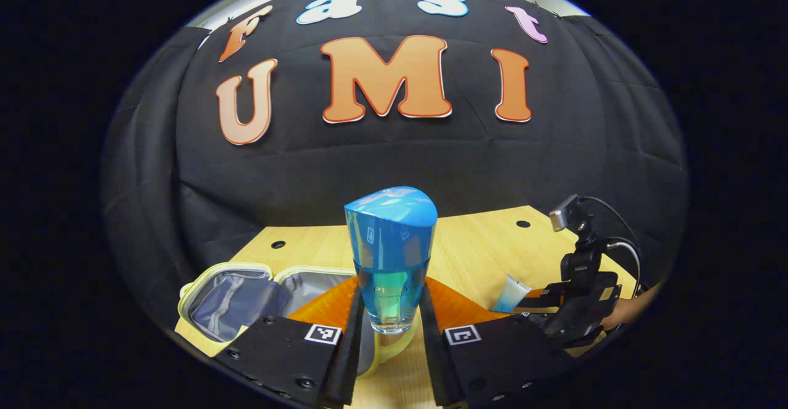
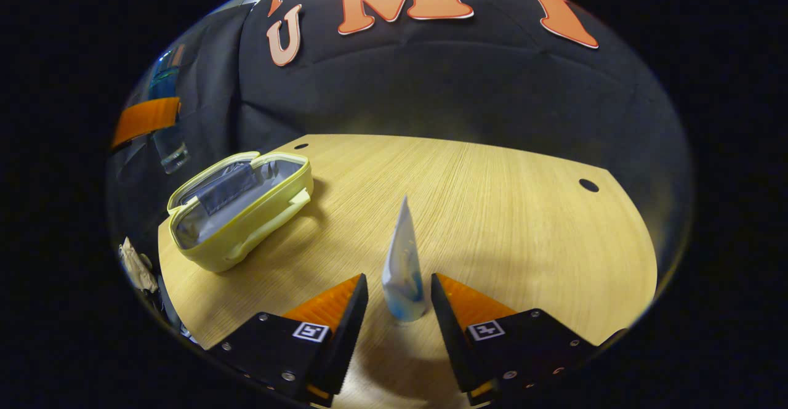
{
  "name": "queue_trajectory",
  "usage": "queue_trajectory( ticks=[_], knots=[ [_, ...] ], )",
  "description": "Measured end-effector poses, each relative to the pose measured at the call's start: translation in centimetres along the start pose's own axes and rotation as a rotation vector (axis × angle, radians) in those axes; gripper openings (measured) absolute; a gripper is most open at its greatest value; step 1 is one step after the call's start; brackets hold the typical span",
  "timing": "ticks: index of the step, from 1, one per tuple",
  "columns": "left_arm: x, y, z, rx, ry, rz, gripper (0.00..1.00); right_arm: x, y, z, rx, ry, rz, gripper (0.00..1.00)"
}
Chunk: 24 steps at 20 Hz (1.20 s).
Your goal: First open the suitcase, pack the skin care products into it, and then close the suitcase.
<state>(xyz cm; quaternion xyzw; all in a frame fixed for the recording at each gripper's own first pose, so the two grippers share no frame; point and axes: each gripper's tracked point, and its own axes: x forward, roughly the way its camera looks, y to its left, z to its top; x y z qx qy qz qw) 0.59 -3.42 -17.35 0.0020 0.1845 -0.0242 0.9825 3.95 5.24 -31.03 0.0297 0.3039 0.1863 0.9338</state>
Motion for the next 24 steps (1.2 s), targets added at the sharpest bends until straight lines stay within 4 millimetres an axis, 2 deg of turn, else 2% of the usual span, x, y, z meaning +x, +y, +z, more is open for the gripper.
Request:
queue_trajectory(
  ticks=[3,6,9,12,16,19,21,24],
  knots=[
    [-1.5,1.5,0.7,-0.001,0.003,0.044,0.46,-0.1,0.6,0.1,0.049,0.022,0.016,0.42],
    [-2.6,3.5,0.7,-0.013,0.008,0.081,0.46,-0.8,1.4,1.5,0.059,0.009,0.030,0.40],
    [-3.6,5.5,0.7,-0.022,0.014,0.103,0.46,-2.9,2.8,4.3,0.045,-0.029,0.066,0.39],
    [-3.5,7.7,0.5,-0.031,0.019,0.111,0.46,-5.0,4.4,7.2,0.031,-0.066,0.089,0.39],
    [-2.9,11.1,0.0,-0.026,0.033,0.095,0.46,-6.9,7.0,10.4,0.017,-0.105,0.098,0.39],
    [-2.2,13.2,-0.1,-0.017,0.041,0.058,0.47,-7.5,9.3,12.4,0.027,-0.121,0.094,0.39],
    [-1.4,14.4,-0.5,-0.012,0.057,0.030,0.46,-7.7,10.8,13.3,0.027,-0.126,0.090,0.39],
    [0.2,15.8,-1.9,-0.011,0.096,-0.013,0.47,-7.4,12.9,13.5,0.025,-0.123,0.091,0.39]
  ],
)
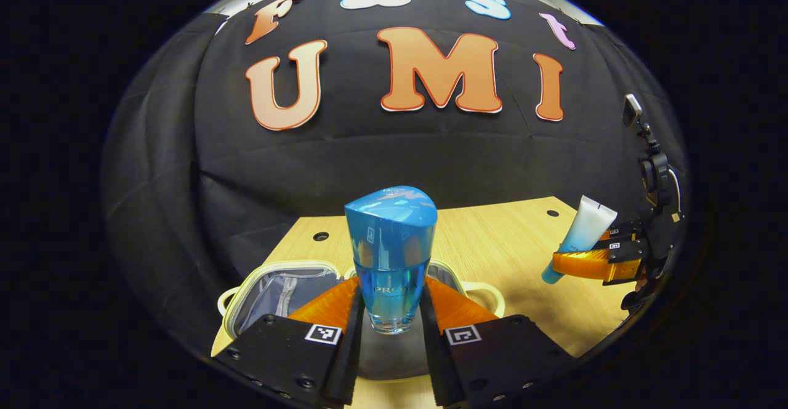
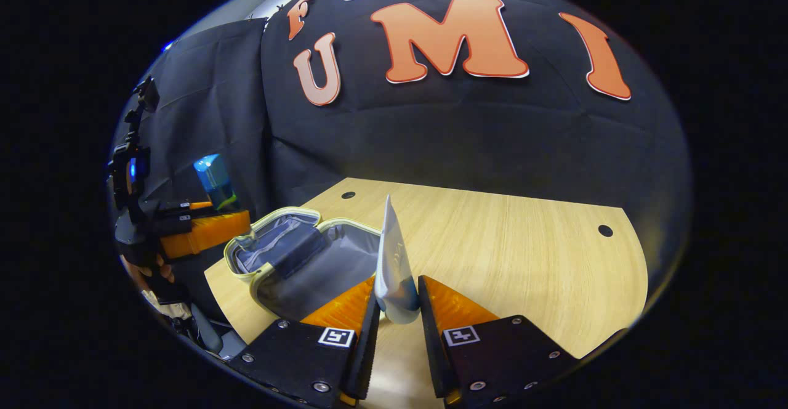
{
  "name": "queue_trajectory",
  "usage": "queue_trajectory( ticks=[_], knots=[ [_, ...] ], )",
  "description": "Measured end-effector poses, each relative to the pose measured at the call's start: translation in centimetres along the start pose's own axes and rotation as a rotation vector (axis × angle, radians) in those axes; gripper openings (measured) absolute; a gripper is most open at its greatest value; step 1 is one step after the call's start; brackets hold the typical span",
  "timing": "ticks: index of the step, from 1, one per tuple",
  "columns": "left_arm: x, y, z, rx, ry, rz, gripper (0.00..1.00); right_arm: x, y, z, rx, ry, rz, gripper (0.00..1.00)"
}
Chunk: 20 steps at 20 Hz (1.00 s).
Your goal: First open the suitcase, pack the skin care products into it, and then close the suitcase.
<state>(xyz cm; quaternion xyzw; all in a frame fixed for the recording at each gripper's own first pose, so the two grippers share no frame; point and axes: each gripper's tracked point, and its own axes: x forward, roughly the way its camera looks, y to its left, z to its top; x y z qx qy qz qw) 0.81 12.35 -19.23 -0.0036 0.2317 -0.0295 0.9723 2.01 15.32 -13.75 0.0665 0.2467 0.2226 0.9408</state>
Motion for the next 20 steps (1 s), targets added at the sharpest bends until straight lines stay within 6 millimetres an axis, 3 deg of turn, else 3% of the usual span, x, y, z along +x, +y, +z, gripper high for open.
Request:
queue_trajectory(
  ticks=[4,11,20],
  knots=[
    [2.3,1.3,-2.5,0.001,0.079,-0.060,0.47,1.1,2.6,-0.7,0.004,0.021,-0.005,0.39],
    [7.4,1.7,-11.9,-0.008,0.327,-0.170,0.47,3.3,5.5,-2.4,0.051,0.049,-0.044,0.39],
    [9.3,-0.7,-15.4,-0.043,0.500,-0.218,0.47,4.1,6.5,-3.3,0.095,0.073,-0.093,0.39]
  ],
)
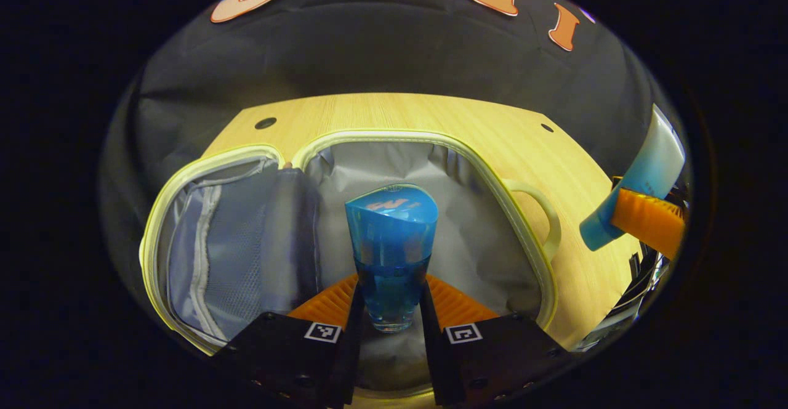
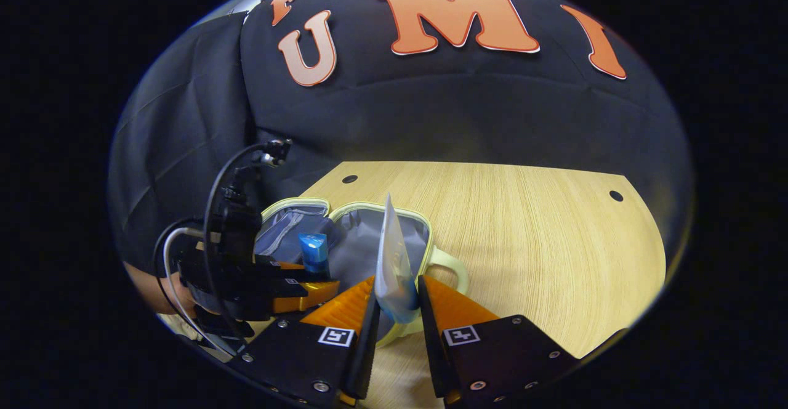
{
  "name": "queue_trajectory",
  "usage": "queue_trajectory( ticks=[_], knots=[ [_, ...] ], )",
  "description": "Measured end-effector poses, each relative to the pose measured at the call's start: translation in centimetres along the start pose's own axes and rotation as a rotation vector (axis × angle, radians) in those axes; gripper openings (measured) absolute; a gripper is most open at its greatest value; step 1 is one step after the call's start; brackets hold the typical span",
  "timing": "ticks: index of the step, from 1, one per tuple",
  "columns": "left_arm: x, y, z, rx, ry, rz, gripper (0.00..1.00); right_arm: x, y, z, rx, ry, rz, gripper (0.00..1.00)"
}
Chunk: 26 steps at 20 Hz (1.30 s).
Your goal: First open the suitcase, pack the skin care products into it, and then close the suitcase.
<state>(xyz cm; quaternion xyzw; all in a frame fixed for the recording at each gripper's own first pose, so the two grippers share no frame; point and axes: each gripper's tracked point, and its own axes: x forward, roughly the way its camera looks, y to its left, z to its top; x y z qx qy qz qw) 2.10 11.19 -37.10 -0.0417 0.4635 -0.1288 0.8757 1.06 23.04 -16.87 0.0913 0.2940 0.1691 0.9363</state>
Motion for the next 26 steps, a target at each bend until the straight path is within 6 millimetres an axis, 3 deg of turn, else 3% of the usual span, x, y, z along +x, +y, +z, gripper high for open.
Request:
queue_trajectory(
  ticks=[3,8,11,16,18,21,24,26],
  knots=[
    [1.1,0.0,0.7,0.022,0.003,-0.002,0.46,0.0,0.0,-0.3,0.012,0.010,-0.009,0.39],
    [2.9,-0.4,-1.3,-0.024,0.133,0.018,0.47,0.5,0.1,-0.9,0.018,0.039,-0.017,0.39],
    [2.3,-0.7,-0.6,-0.053,0.156,0.033,0.46,1.1,0.5,-1.4,0.024,0.065,-0.007,0.39],
    [1.6,-1.4,-0.9,-0.065,0.182,-0.003,0.57,2.7,1.0,-2.6,0.039,0.125,0.010,0.39],
    [0.1,-1.7,-0.7,-0.064,0.165,-0.010,0.72,3.4,1.4,-2.8,0.047,0.141,0.025,0.39],
    [-3.5,-0.4,0.1,-0.072,0.082,0.011,0.89,4.4,2.3,-3.2,0.056,0.166,0.049,0.39],
    [-7.0,1.6,0.8,-0.102,0.006,0.020,0.89,6.1,3.1,-4.1,0.053,0.223,0.061,0.39],
    [-9.0,4.3,1.1,-0.102,-0.036,0.078,0.90,7.1,4.0,-5.0,0.058,0.257,0.073,0.39]
  ],
)
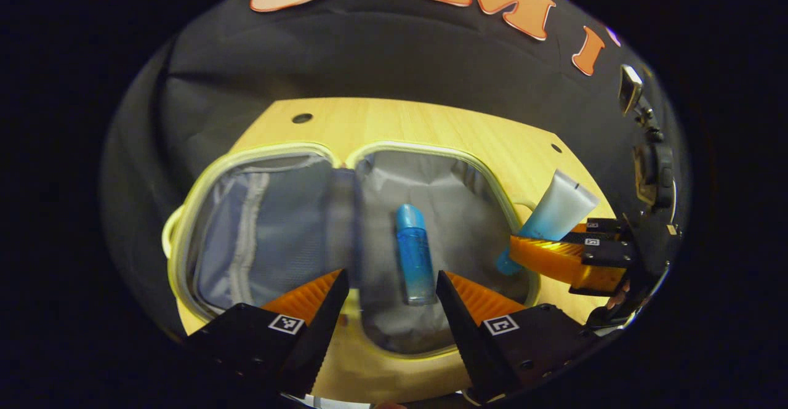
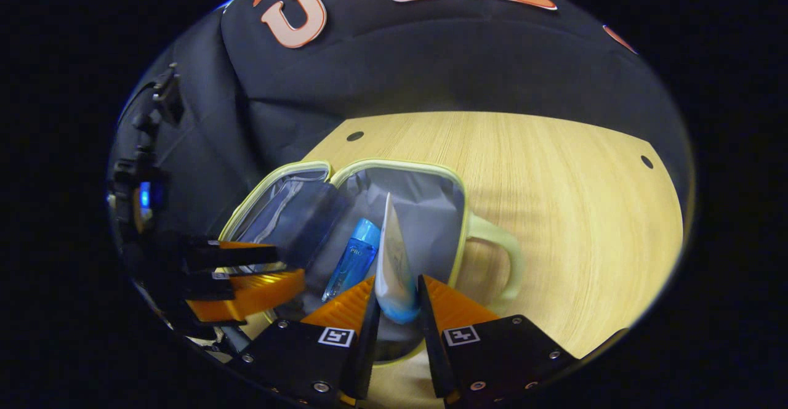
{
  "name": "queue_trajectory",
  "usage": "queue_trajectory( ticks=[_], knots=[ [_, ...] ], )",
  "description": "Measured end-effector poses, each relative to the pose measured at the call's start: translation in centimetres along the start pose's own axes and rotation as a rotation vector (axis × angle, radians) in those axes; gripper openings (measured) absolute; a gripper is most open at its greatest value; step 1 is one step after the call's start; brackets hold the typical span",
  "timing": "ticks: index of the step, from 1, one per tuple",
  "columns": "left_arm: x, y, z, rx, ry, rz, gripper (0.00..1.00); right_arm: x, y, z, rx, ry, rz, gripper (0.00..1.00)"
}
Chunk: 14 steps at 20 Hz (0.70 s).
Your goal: First open the suitcase, pack the skin care products into it, and then close the suitcase.
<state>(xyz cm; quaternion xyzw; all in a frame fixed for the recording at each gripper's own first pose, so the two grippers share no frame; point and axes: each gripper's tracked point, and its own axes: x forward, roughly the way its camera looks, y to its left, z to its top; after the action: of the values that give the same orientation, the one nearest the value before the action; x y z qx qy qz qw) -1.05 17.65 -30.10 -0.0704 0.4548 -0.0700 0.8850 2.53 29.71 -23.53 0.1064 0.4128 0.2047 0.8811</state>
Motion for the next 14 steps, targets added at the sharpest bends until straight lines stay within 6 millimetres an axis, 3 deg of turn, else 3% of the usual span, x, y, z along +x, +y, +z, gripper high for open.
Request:
queue_trajectory(
  ticks=[3,6,8,10,14],
  knots=[
    [-3.2,4.4,1.8,-0.012,-0.076,0.090,0.93,1.6,1.1,-1.1,0.004,0.053,0.007,0.39],
    [-7.7,8.8,3.8,-0.044,-0.119,0.179,0.93,3.3,1.3,-2.5,0.017,0.115,-0.014,0.39],
    [-10.2,11.3,4.1,-0.078,-0.134,0.226,0.93,4.5,1.4,-2.7,0.035,0.137,-0.020,0.39],
    [-11.6,13.4,3.4,-0.114,-0.148,0.266,0.93,5.2,1.5,-2.2,0.065,0.142,-0.024,0.39],
    [-12.4,18.5,2.2,-0.198,-0.152,0.338,0.93,5.4,0.1,-2.5,0.106,0.168,-0.080,0.39]
  ],
)
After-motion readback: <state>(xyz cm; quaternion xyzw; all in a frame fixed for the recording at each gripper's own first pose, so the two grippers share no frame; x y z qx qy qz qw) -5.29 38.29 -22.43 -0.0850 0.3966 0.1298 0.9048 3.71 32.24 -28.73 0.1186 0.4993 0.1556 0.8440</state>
